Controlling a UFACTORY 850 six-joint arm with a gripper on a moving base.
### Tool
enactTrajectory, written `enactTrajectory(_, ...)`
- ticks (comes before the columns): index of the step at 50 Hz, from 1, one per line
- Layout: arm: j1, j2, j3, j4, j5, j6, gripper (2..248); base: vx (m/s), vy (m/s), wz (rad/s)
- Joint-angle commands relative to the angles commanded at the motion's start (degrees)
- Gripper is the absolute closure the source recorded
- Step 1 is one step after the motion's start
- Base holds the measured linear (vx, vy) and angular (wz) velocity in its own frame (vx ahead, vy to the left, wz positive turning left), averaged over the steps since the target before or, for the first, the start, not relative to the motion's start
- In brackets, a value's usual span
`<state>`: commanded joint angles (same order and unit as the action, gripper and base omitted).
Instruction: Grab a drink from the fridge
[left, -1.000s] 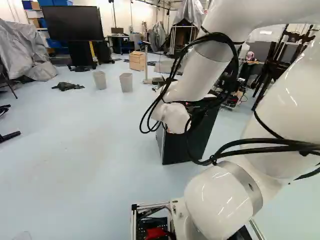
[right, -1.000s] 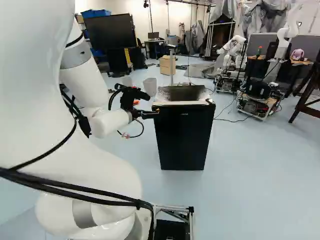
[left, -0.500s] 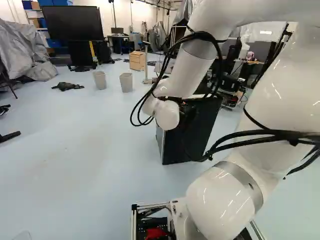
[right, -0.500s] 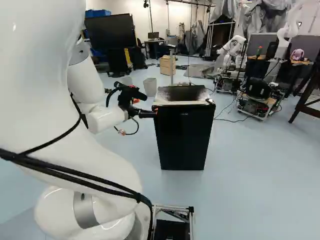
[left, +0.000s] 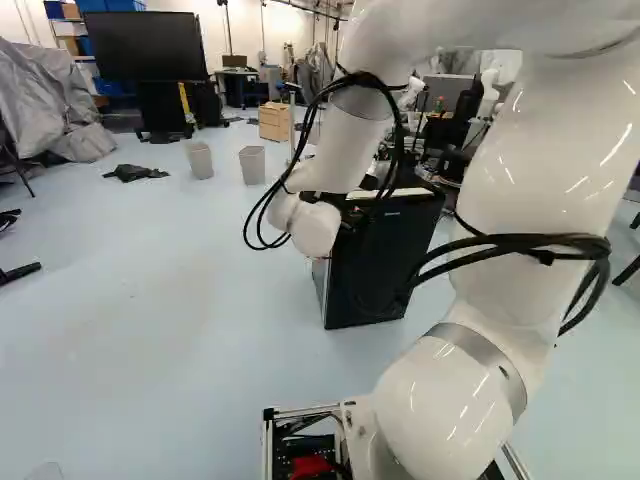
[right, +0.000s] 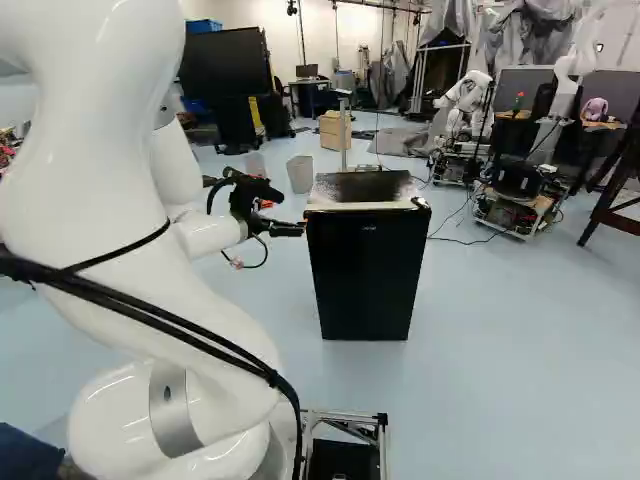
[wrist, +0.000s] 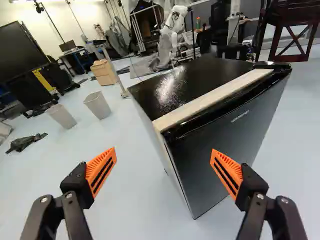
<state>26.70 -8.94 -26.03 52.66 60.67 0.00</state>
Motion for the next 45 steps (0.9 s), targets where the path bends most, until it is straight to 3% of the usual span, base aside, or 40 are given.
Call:
enactTrajectory(27,3.7,-9.6,-6.4,7.1,4.2,0.0,3,0.0,0.0,0.0)
enactTrajectory(45,4.4,-13.6,-7.7,13.4,7.2,0.0,3,0.0,0.0,0.0)
